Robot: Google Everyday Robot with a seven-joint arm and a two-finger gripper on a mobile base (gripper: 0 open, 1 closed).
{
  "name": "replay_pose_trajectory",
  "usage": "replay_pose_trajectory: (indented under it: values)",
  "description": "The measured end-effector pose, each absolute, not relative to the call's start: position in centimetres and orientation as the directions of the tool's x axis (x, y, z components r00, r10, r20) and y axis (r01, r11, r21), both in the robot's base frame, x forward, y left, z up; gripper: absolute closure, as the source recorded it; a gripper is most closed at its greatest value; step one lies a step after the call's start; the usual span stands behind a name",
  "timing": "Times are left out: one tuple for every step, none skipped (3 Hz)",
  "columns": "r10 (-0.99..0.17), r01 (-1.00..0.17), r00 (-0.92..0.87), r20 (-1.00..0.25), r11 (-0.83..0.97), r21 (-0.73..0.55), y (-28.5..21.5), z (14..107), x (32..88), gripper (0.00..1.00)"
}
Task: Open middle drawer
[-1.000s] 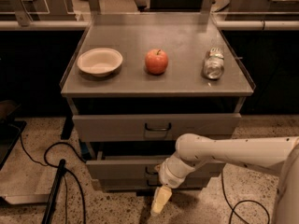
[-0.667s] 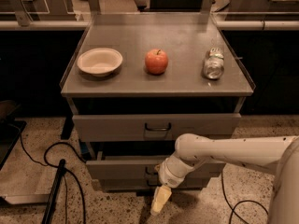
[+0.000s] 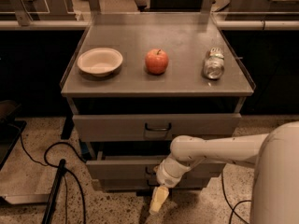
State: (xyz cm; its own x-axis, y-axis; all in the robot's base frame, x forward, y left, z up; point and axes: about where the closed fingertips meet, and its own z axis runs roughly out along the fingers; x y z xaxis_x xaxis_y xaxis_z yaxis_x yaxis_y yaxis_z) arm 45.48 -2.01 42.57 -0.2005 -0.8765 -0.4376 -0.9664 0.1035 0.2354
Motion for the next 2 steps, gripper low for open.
replay_pose_trajectory:
  values:
    - [-0.888, -0.962, -0.199, -0.415, 0.096, 0.255, -2.37, 40.74, 45.86, 0.0]
    - [-0.893, -0.959, -0.201, -0.402, 0.095, 0.268, -2.51, 40.03, 45.61, 0.0]
